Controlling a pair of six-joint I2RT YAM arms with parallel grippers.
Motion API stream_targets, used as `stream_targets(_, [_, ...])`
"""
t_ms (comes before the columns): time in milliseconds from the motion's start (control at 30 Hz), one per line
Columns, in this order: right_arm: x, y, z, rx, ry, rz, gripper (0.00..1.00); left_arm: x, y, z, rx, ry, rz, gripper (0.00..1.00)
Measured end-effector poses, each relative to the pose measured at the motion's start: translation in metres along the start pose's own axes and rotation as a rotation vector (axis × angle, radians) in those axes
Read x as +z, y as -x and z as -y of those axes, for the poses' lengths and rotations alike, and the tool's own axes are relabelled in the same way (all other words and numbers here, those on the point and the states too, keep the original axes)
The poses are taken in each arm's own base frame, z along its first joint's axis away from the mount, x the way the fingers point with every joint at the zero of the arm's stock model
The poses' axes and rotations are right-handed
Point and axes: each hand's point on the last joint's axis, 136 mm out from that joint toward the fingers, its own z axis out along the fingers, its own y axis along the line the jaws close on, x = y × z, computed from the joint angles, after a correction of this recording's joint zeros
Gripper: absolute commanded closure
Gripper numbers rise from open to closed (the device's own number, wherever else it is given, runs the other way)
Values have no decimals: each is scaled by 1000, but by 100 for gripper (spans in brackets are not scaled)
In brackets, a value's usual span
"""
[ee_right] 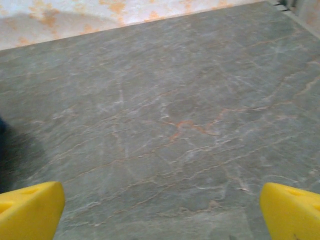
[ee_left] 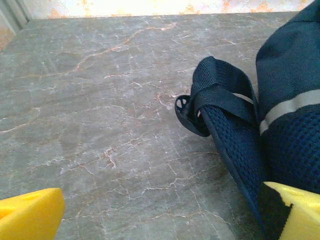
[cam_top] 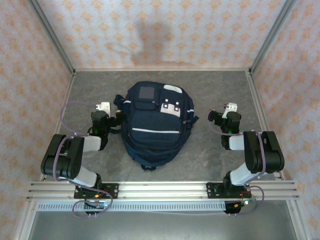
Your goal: Pack the student bag
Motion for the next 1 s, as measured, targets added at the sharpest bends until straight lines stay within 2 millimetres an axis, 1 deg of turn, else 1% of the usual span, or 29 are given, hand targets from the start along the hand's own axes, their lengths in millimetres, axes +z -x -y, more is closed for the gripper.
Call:
stream_targets(133, [0, 0, 7, 8, -40, 1, 1, 0, 2, -3, -6, 20, 4, 0])
stream_targets(300, [0, 0, 10, 12, -59, 4, 1, 0, 2, -4, -7, 23, 3, 0])
stream_targets(1000, [0, 0, 12, 12, -68, 5, 1, 0, 2, -4, -7, 26, 3, 0])
